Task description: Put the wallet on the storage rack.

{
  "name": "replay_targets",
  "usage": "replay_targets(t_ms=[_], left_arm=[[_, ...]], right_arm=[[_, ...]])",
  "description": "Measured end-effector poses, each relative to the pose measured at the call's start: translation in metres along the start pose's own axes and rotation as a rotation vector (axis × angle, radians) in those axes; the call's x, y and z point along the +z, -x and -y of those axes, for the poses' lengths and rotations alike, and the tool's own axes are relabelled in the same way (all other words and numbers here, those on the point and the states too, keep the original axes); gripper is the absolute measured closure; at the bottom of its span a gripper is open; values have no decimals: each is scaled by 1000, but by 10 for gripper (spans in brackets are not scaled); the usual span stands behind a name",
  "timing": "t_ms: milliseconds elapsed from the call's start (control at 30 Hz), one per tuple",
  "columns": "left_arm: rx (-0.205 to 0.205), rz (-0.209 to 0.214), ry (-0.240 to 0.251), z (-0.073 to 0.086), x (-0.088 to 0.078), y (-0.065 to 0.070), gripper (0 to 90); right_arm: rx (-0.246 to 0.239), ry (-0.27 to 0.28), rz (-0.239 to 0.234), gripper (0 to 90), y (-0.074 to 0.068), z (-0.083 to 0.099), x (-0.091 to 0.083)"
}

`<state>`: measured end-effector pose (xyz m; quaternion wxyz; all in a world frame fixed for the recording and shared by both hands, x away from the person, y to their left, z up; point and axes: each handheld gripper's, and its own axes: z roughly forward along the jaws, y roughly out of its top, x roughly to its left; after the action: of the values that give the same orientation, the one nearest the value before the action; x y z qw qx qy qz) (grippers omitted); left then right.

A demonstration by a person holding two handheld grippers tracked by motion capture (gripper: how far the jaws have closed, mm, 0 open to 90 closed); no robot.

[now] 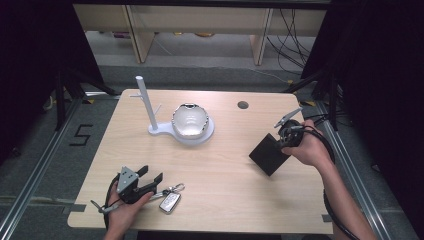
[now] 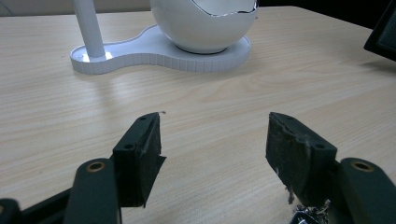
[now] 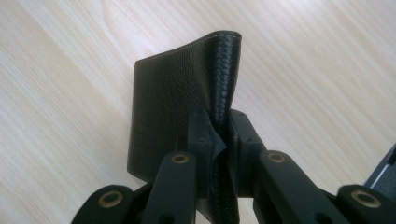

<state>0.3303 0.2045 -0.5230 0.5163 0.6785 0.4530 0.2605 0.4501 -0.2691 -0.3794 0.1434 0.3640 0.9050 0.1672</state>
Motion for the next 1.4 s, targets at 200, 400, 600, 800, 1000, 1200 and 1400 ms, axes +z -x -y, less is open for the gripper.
replay_targets(t_ms=[200, 400, 600, 800, 1000, 1200, 1400], left_arm=[[-4, 1, 0, 0, 0, 0, 355], [-4, -2, -2, 0, -1, 0, 354], [-5, 0, -3, 0, -1, 0, 354], [-4, 0, -2, 0, -1, 0, 353], [-3, 5, 1, 0, 0, 0, 353], [-3, 6, 0, 0, 0, 0, 353], [-3, 7, 0, 0, 0, 0, 353]], right_arm=[[-25, 22, 42, 818, -2, -4, -7], [-64, 45, 69, 818, -3, -9, -8], [-109, 63, 76, 818, -5, -14, -10], [-135, 73, 96, 818, -8, -22, -11], [-176, 73, 92, 818, -11, -31, -12], [-203, 84, 104, 817, -17, -41, -12], [-233, 91, 118, 817, -20, -51, -15]])
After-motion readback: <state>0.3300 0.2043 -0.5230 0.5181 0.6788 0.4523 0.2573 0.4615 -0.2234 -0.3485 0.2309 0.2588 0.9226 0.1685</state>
